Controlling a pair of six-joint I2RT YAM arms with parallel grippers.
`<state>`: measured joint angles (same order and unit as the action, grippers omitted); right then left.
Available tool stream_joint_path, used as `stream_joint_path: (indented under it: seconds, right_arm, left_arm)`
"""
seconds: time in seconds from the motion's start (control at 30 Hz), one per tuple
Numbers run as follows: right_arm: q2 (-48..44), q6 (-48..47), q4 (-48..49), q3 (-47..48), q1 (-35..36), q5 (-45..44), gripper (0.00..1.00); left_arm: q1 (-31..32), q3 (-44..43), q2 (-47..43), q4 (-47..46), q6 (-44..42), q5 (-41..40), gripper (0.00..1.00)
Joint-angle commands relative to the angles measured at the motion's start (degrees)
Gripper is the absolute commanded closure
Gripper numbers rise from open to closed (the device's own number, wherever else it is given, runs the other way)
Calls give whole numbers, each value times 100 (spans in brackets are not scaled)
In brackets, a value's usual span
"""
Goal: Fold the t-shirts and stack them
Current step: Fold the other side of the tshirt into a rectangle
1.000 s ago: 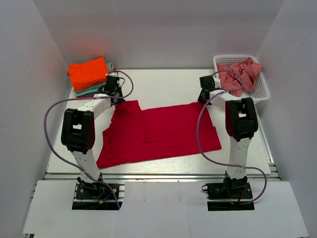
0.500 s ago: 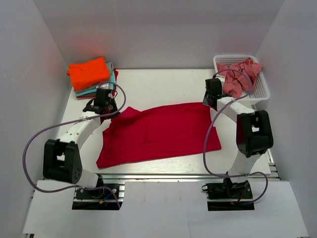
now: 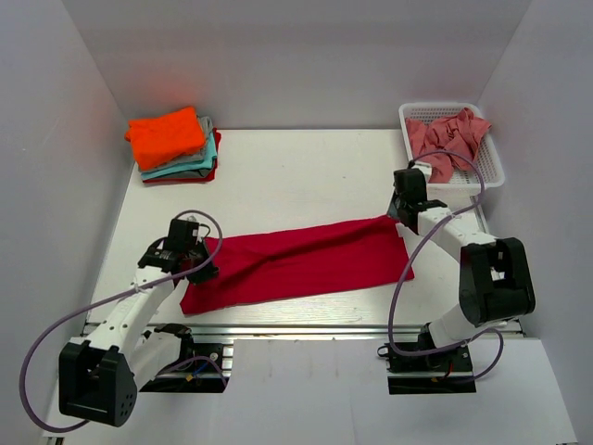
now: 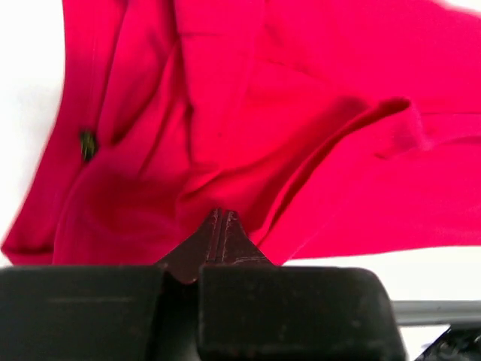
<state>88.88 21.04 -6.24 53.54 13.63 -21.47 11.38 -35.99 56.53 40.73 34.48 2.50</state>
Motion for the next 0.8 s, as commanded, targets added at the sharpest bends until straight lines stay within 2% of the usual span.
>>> stream_joint_path:
  seconds: [0.0,0.03,0.1,0.13,0.17,0.23,0.27,0.3,0.33,0.43,0.47,0.6,0.63,0.7,0.77]
  right_arm:
    - [-248,330,9,-291,-44,-154,100]
    - [-301,383,-9,-370,-18,-242,98]
    - [-336,584,-174,-572,-27,-374,75]
    - [-354,629,-341,-642,-18,-462,62]
    - [-389,760,-482,-669,-44,-567,32]
    - [-529,1033,-895,-792,-18,-743,30]
    - [-599,1095,-1027,-827,-44,-892,23]
    - [-661,1148,-1133,-906,-36,-946,21]
    - [-905,1148,-1212,-898,-44,-990,19]
    - [-1293,1087,-1327,-793,-36,-720,10]
    - [-1347,1034,-1258,-749,-18,-657,10]
    - [-1593,701,-705,-678,96,273,10]
    - [-1628,604,-442,-722,122,815,10]
    - [-1646,445,-36,-774,236,1118,10]
    - [-1567,243,290,-801,377,1356,10]
  left_arm:
    - [14,293,-300,321,164,312,100]
    - [14,364,-301,374,234,312,100]
    - [14,417,-301,435,340,365,100]
    - [14,417,-240,488,392,443,91]
    - [14,417,-117,645,393,505,72]
    - [14,339,-63,822,446,628,66]
    - [14,181,-63,1031,446,629,56]
    - [14,93,-116,1129,333,629,53]
    - [14,-160,-177,1226,253,559,38]
    - [14,-548,-353,1359,-37,558,4]
    - [14,-550,-353,1132,-90,558,0]
    - [14,-620,-91,34,-240,479,0]
    - [14,-568,6,-247,-310,566,0]
    - [14,-506,313,-1114,-380,794,0]
    - [14,-435,524,-1601,-485,1146,0]
